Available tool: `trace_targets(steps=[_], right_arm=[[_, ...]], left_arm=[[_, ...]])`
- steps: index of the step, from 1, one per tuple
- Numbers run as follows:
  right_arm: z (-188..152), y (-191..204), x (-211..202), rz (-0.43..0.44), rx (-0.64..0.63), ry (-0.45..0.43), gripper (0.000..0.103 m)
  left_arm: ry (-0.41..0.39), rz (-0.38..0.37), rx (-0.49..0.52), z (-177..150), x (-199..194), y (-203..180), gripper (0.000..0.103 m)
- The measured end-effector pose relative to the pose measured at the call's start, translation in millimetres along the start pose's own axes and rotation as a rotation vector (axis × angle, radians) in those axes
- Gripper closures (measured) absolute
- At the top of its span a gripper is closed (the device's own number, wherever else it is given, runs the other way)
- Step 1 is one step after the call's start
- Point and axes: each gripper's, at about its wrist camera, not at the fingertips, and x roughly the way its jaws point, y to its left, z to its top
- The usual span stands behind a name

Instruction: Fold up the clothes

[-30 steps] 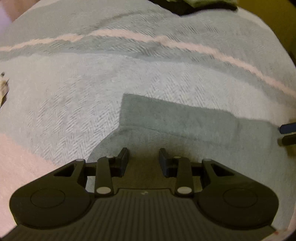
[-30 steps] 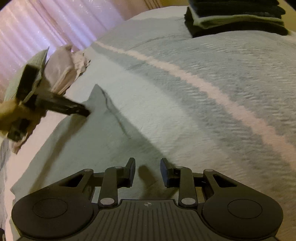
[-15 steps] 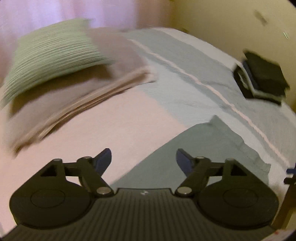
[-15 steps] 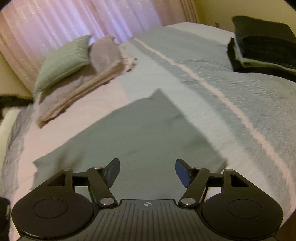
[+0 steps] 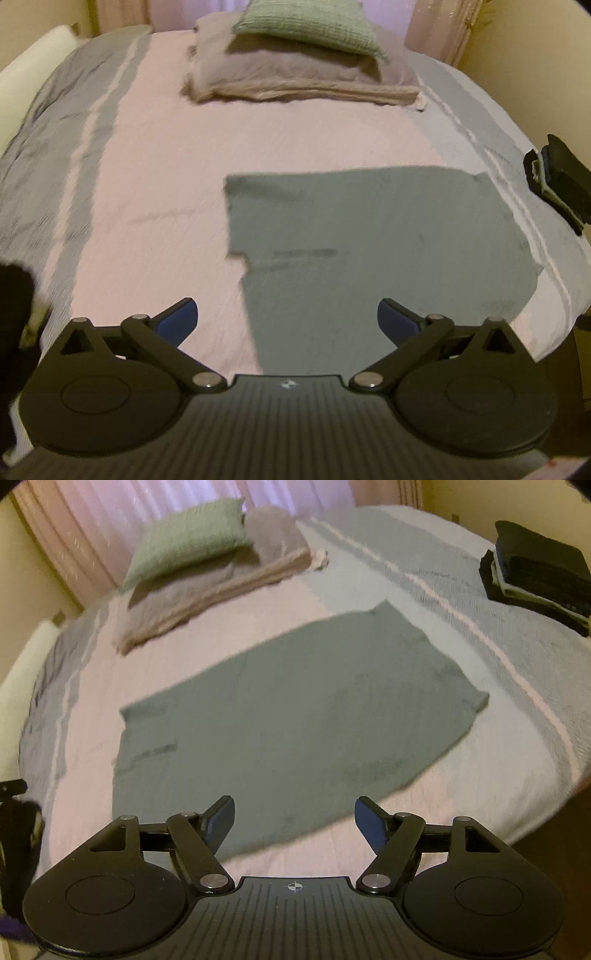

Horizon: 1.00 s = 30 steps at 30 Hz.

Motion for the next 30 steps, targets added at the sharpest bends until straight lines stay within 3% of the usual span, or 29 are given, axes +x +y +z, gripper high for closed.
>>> trace_targets(steps=[7,13,21,30], right_arm=[[-9.5,24.3,-22.0,-0.044,-0.106,0.037,0.033],[-10.9,21.4,-30.9,-0.074,-0.158,0.045,0.033],[12.7,-25.5,-26.2,-0.057,-0.192,0.054,0.033],[68.3,-97.0,-1.5,0.066,-0.364,0.134,0.033]], left_arm=[[0.003,-0.019,-0.051,-56.7,-37.5,8.8,0.001],[0.018,-0.006,-0.056,-76.3,-43.8,-1.4,0.001],[0.031,0.03,-0.079,-91.2,-45.6,-39.2,0.001],[0.04,0.155,-0.236,-91.3,-40.6,-118.7,0.001]])
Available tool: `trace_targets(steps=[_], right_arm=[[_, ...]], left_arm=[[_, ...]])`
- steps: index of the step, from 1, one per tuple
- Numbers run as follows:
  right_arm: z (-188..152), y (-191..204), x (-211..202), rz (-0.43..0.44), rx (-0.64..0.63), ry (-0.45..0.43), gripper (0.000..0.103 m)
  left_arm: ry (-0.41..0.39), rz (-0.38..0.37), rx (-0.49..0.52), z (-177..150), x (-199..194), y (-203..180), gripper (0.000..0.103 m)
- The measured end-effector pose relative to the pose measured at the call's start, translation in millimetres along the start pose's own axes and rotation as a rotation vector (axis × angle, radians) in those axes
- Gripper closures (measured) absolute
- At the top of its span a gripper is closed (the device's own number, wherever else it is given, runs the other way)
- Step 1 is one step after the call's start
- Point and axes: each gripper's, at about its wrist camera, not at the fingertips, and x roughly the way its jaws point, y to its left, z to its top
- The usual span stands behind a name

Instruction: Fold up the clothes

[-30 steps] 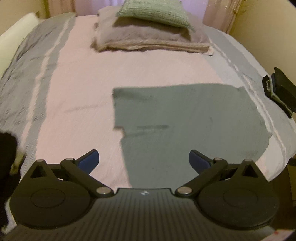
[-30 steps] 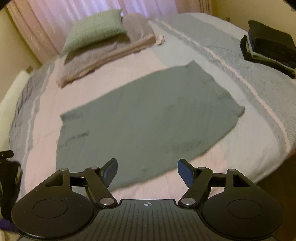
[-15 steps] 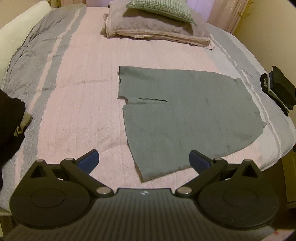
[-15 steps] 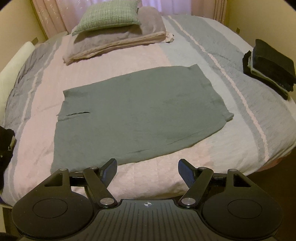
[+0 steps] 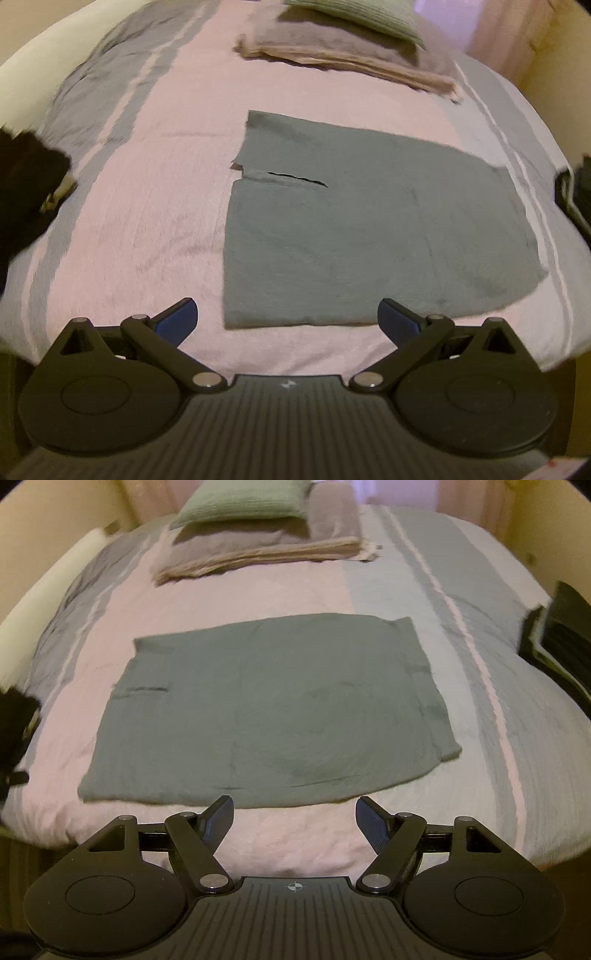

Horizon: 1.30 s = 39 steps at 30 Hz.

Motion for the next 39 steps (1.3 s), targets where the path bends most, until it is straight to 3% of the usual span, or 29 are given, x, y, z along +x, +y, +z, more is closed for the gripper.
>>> trace_targets(steps=[6,13,26,39], right_arm=[[1.2,-41.8,9.1,0.03,-0.08,0.037,0.033],[-0.9,-61.7,6.2,0.025,-0.027,0.034,0.033],[18.0,-65.3,11.5,0.025,0.055,0.024,0.033],[13.1,-66.8,25.5,0.004,0.059,0.084,0.033]], left_arm=[[0.012,0.068,-0.072,-9.6,-13.2,-40.3,0.001],[0.026,0.075,-0.025,-11.3,-10.1,-60.0,0.001],[0.013,0.048,0.03,10.2,6.3,-73.4,0.001],[0.056,0.043,0.047,13.4,24.1,-80.6,0.001]])
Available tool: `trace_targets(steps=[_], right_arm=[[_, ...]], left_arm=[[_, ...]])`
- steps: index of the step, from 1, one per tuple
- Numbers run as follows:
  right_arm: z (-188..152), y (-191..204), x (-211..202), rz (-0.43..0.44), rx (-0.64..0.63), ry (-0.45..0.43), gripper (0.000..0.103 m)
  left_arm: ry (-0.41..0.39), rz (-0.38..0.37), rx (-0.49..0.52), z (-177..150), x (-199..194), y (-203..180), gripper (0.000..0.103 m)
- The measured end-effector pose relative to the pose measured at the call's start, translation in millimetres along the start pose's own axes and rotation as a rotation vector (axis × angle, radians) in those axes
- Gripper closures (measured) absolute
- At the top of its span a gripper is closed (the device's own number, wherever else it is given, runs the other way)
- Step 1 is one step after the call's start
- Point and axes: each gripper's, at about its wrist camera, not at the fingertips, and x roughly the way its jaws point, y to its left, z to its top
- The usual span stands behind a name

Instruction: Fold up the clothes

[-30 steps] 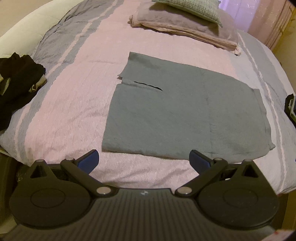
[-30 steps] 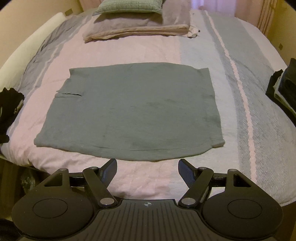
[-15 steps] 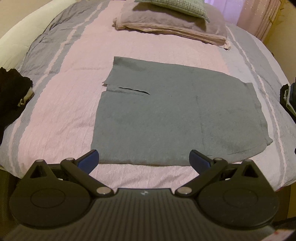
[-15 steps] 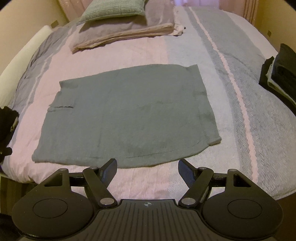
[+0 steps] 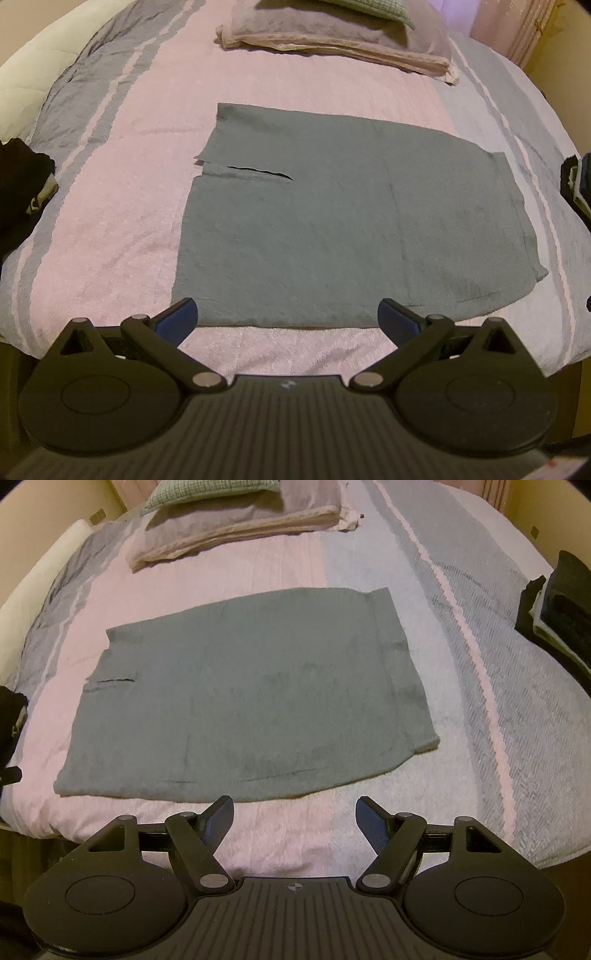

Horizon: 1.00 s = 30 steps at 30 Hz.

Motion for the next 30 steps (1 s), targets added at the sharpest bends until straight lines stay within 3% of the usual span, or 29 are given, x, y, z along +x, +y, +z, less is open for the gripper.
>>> trace_targets(steps=[19,25,30], right_arm=[[-5.1,21.5,20.2,0.021,-0.095,0.02,0.033],[-7.3,63.4,24.5,-0.013,-0.166,-0.023,0.033],[-17.0,133.7,29.9,-0.066,-0.194,-0.117,0.033]], left_arm=[[0.043,0.02,0.024,-11.3,4.5,4.8,0.001],[0.018,-0.041,0.096,3.1,13.9,41.6,0.001],[-0.026,-0.118,0.257,36.8,34.5,96.7,0.001]])
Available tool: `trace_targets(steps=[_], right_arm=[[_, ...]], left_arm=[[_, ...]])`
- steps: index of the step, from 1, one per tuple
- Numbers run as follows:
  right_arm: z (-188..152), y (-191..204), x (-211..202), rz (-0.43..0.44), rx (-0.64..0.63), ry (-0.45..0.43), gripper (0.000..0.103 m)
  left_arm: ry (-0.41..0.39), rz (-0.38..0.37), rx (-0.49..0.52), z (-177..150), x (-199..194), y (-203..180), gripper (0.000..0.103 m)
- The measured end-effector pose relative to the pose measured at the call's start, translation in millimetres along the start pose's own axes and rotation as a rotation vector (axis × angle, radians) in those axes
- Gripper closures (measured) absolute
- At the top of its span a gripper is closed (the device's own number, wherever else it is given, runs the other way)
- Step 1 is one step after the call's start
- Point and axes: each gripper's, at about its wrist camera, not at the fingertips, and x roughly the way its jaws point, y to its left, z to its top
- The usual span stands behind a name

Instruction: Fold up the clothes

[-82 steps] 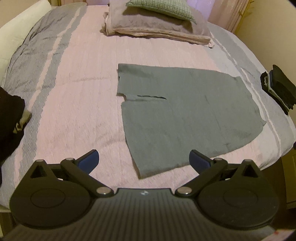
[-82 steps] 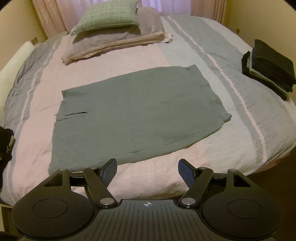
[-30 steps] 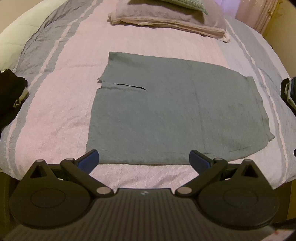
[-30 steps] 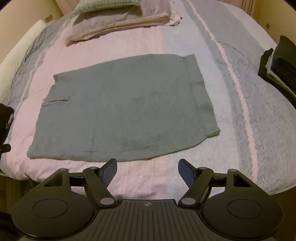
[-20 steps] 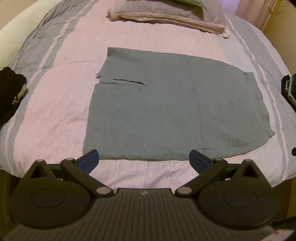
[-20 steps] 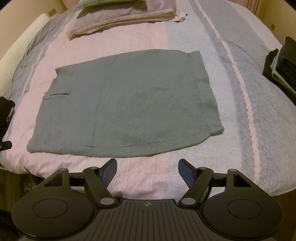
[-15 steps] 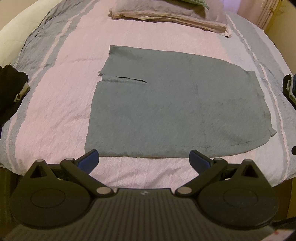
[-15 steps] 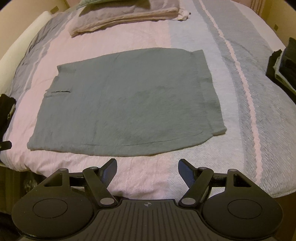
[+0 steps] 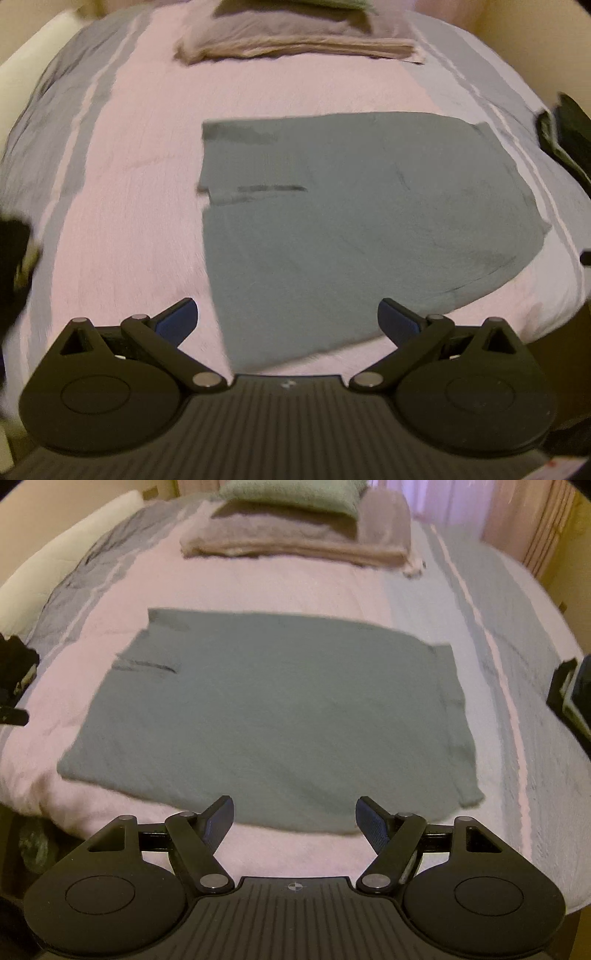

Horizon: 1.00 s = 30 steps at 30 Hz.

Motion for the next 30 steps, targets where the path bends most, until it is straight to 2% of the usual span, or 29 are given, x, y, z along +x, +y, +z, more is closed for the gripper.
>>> trace_targets(steps=[4,7,11,15,18,20,22,25,30], right_arm=[[-4.1,77.5,6.0,-0.056,0.016,-0.027,0.033],[-5.9,129.2,7.5,-0.032,0.015,-0.032,0.033],[-8.5,187.8,13.3,-0.027,-0.061,-0.035,0.033],[-17.6,228.1,34.1,0.014,-0.137,-0.025,0.033],[-25.0,253.1,53.4,0.05,-0.215,-0.036,0.034],[-31.2,272.6,66.5,0.074,-0.27,-0.053,0.039],[-38.5,292.6,83.8,0.088,-0.34,-0.044,0.048],[-42.5,322.2,106.9,0.09,-0.425,-0.051,0.056],[-50.2,358.2,155.3,0.022,-0.541,-0.059,0.059]], left_arm=[[-0.028,-0.073,0.155,16.0,11.9,55.3,0.001],[-0.031,-0.081,0.288,22.6,17.7,89.0,0.001],[-0.058,-0.098,0.424,31.9,26.6,120.5,0.001],[-0.094,-0.09,0.569,35.9,37.5,134.6,0.001],[-0.097,-0.075,0.635,36.9,48.7,139.8,0.001],[-0.089,-0.067,0.689,36.2,57.7,143.7,0.001],[-0.104,-0.064,0.758,35.4,68.0,147.1,0.001],[-0.119,-0.067,0.874,33.8,87.6,154.6,0.001],[-0.163,-0.123,1.02,35.7,134.6,172.2,0.001]])
